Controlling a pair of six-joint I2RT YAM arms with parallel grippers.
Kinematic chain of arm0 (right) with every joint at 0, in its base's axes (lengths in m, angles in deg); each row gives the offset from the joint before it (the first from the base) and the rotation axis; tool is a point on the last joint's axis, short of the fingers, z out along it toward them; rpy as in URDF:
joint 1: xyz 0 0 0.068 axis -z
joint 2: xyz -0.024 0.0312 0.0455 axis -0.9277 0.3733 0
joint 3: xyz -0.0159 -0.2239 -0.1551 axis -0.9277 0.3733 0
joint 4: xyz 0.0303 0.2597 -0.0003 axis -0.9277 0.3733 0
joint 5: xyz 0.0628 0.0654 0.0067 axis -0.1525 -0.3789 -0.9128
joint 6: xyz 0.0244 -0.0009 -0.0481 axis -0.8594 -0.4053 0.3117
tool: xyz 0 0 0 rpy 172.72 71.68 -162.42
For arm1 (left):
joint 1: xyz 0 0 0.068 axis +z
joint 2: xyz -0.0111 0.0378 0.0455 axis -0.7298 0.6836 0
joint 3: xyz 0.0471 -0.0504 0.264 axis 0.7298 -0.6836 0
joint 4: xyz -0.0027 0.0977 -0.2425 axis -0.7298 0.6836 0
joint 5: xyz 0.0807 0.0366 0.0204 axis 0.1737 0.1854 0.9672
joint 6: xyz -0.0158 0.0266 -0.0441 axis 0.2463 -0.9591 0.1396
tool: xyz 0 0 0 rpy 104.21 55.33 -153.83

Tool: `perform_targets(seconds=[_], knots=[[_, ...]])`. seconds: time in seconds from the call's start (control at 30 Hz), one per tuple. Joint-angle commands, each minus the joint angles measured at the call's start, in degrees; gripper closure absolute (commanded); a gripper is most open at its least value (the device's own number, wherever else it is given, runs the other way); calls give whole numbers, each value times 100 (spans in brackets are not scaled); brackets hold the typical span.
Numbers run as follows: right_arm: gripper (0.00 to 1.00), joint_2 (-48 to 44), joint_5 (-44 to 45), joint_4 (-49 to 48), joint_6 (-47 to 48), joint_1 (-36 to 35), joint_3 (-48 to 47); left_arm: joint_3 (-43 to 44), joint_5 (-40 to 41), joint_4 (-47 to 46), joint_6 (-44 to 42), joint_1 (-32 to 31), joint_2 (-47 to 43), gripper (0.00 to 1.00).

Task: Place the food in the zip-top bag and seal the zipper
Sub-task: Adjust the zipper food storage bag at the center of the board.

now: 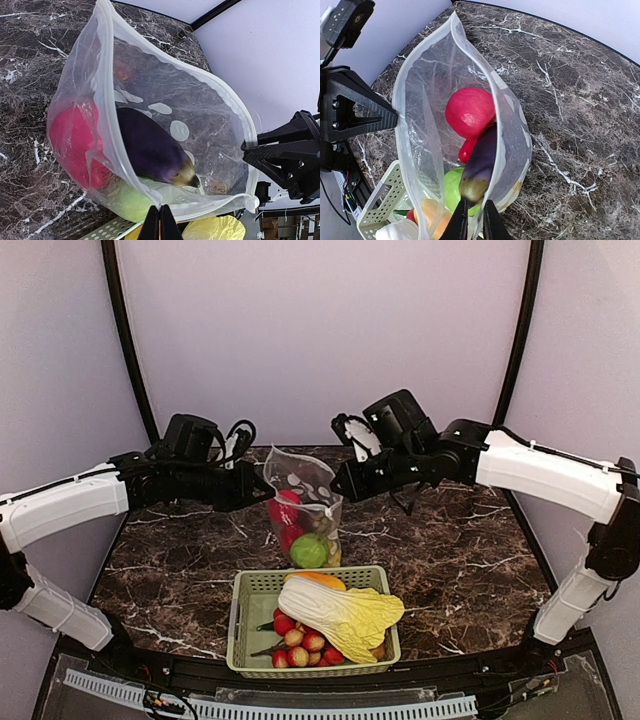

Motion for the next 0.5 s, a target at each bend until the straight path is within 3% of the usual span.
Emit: perform_targets(seconds=[0.0, 0.07, 0.33, 0.47], knots=[[89, -286, -130, -213, -32, 25, -152, 39, 53, 38, -28, 47, -177, 99], [83, -370, -320, -226, -45, 24, -137, 21, 43, -74, 8, 48, -235, 99], [44, -1055, -473, -460, 64, 16, 269, 98, 151, -89, -34, 92, -302, 99], [34, -1682, -689, -740, 434, -6, 876, -33, -14, -321, 100, 165, -339, 99]])
